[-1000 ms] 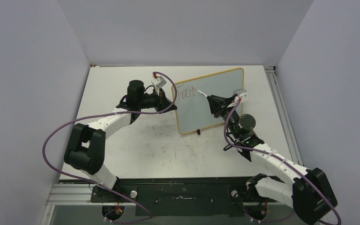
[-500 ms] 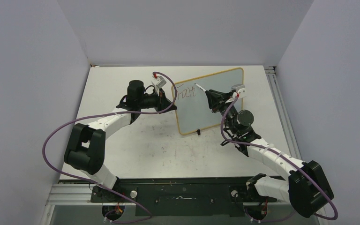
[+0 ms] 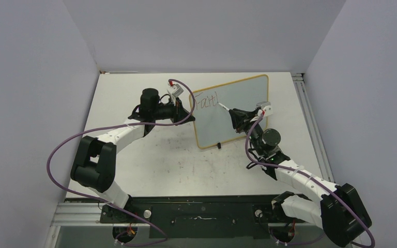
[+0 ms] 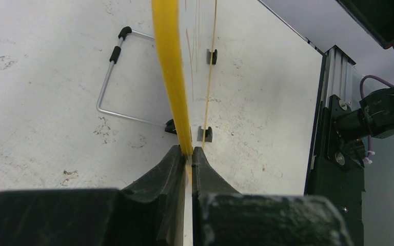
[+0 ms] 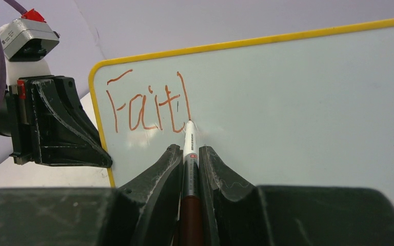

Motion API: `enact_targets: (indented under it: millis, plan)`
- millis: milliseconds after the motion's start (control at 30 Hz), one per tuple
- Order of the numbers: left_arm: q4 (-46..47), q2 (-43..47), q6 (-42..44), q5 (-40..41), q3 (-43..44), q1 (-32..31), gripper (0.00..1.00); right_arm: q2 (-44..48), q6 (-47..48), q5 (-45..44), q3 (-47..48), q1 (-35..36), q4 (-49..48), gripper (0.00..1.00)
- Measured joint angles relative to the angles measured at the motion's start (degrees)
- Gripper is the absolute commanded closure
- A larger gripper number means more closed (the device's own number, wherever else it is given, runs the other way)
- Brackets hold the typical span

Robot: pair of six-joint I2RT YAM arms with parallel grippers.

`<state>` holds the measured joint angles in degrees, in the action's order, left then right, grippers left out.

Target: Write a sentence on the whiteboard

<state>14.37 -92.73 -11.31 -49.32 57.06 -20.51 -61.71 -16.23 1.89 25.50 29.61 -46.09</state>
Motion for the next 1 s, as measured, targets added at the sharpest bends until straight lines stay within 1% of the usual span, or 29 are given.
enact_targets:
  millis: [433,733,1000]
  plan:
    - [0.0,0.0,0.0,0.0,0.0,0.0,1.0,0.68,-0.76,0.02,-0.85,0.0,0.7,0.95]
    - [-0.02,0.0,0.0,-0.04,0.0,0.0,1.0,-0.9,-0.7,0.04,1.88,0.0,-0.48,0.95]
    - [0.0,0.0,0.02,0.0,0.0,0.0,1.0,-1.7,-0.66,-0.09,2.47,-0.31,-1.07,0.95]
